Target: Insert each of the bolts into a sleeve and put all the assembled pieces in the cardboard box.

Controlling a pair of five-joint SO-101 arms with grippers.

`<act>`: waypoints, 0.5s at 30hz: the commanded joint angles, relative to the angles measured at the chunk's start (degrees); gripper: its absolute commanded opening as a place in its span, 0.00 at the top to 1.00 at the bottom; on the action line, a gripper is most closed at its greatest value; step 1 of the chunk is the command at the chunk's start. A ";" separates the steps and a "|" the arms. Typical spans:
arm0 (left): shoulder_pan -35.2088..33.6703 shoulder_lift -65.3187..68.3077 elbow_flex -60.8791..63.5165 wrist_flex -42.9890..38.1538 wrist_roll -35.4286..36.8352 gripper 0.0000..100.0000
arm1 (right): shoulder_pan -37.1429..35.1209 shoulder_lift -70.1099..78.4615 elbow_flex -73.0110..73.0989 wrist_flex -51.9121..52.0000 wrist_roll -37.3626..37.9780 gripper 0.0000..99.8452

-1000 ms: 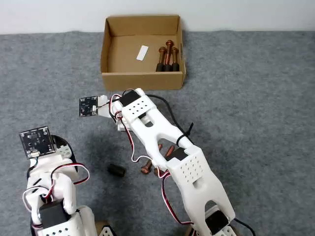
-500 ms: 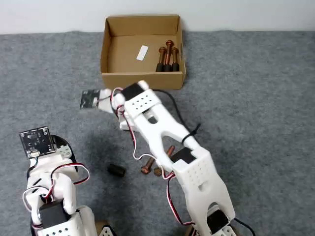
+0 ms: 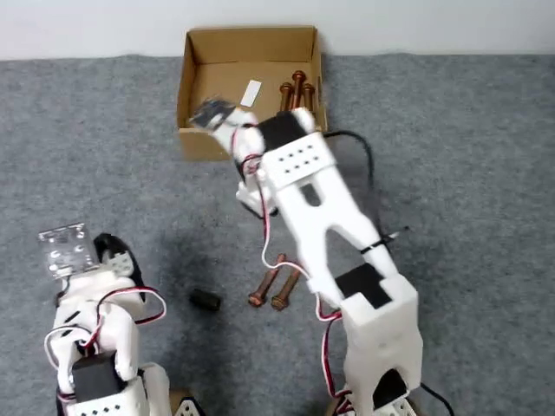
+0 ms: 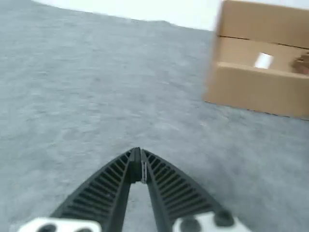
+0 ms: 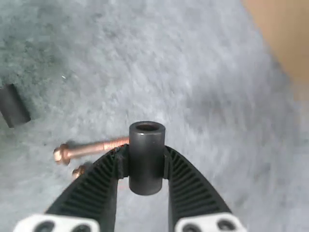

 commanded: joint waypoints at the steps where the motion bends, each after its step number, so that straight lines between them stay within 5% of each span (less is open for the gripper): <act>1: 6.86 0.00 -3.21 4.13 0.62 0.99 | 4.00 -7.96 -0.70 3.38 -5.63 0.99; 7: 10.02 0.09 -3.74 5.45 -1.49 0.99 | 9.01 -18.59 2.99 3.47 -13.01 0.99; 15: 14.51 14.77 -15.87 10.99 -1.23 0.99 | 15.16 -41.19 28.40 3.21 -14.33 0.99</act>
